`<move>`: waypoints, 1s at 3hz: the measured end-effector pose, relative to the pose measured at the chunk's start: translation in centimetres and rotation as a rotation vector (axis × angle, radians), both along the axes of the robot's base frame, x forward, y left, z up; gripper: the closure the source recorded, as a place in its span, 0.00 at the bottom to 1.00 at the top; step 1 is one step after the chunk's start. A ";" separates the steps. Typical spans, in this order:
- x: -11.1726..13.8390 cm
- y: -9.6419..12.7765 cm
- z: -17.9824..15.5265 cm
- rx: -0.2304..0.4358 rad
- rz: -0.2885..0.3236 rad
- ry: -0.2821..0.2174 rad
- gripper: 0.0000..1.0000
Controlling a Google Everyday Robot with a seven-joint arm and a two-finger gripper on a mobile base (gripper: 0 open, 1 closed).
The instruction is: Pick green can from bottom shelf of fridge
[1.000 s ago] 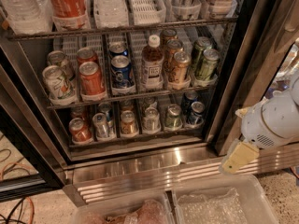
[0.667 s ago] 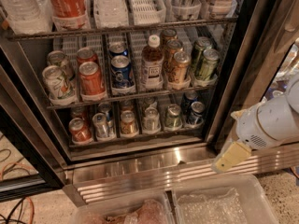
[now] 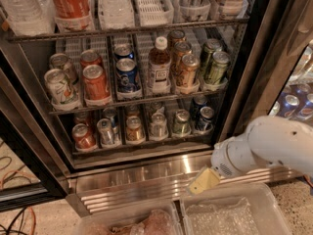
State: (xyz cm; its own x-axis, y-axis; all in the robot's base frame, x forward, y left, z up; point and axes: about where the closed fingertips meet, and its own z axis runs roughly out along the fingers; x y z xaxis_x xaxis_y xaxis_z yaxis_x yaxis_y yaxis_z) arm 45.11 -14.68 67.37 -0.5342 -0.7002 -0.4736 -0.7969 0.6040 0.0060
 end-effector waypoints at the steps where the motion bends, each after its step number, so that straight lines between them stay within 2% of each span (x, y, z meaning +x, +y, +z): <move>1: -0.7 2.8 -4.3 0.046 -0.090 0.013 0.00; 2: 0.7 2.8 -3.9 0.073 -0.146 -0.039 0.00; 3: 0.7 2.9 -3.9 0.072 -0.144 -0.040 0.00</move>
Offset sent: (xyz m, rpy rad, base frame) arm -0.0074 0.0253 -0.0385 0.0408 0.0152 -0.0785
